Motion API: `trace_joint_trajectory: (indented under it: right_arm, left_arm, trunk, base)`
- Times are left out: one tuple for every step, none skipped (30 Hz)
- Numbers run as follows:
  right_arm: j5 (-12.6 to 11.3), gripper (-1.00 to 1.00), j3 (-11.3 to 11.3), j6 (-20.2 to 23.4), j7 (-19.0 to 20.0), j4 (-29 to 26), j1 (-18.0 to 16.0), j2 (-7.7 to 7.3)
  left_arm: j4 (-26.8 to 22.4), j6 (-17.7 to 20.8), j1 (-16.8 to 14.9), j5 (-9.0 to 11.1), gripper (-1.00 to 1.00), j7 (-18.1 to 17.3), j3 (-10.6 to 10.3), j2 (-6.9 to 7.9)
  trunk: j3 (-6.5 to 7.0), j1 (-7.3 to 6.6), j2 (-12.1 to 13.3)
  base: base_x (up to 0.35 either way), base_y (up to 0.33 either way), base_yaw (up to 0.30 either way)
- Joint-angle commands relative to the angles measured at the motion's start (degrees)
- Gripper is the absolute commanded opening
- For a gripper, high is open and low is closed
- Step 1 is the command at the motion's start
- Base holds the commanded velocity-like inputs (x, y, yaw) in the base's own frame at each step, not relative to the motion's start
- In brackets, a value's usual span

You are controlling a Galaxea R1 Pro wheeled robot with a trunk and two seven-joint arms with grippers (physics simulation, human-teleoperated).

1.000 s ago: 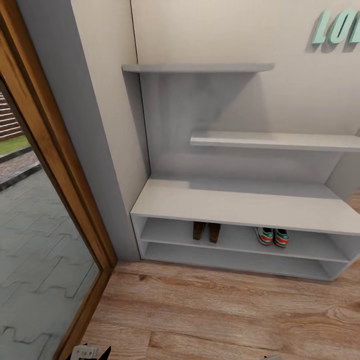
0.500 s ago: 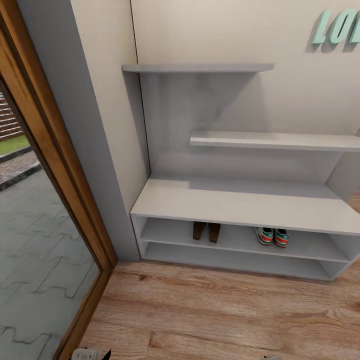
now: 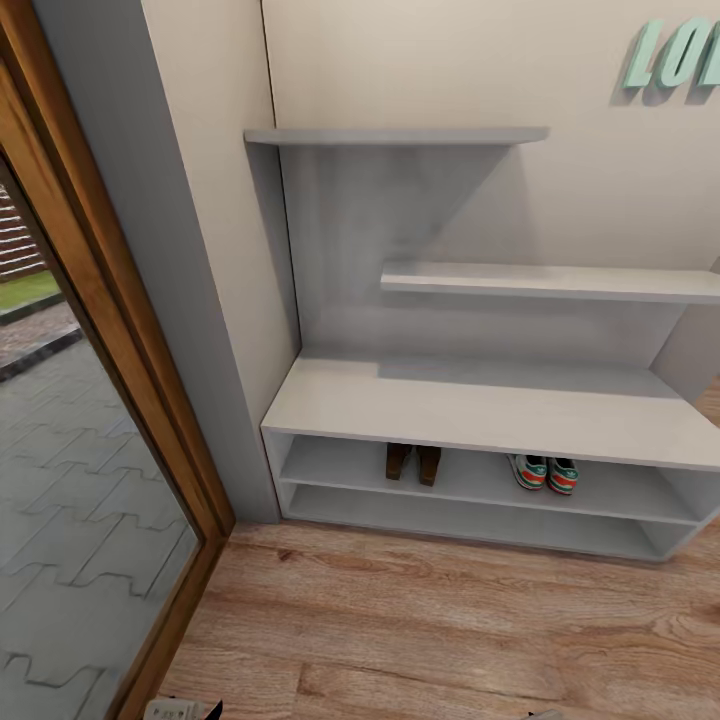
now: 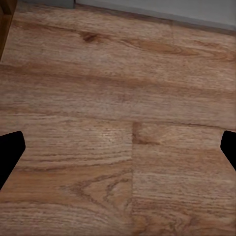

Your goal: Pick up the two gym shoes and the two sandals from the corridor floor and place them onto the hallstand (shoe rack) in the corridor, making sure they are on the rack and not on the floor. Arrange them so the two gym shoes are next to each other and the two sandals are next to each other.

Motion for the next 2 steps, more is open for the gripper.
trace_joint_trajectory:
  right_arm:
    - [0.3,1.0,0.0,-0.1,-0.2,0.0,0.0,-0.01]
    - [0.3,1.0,0.0,-0.1,-0.2,0.0,0.0,-0.01]
  left_arm:
    - [0.1,0.1,0.0,0.5,1.0,-0.6,0.2,0.0]
    - [0.1,0.1,0.0,0.5,1.0,-0.6,0.2,0.0]
  trunk:
    - [-0.05,-0.01,0.0]
    - [-0.05,-0.01,0.0]
  base:
    - [0.0,0.0,0.0]
    - [0.0,0.0,0.0]
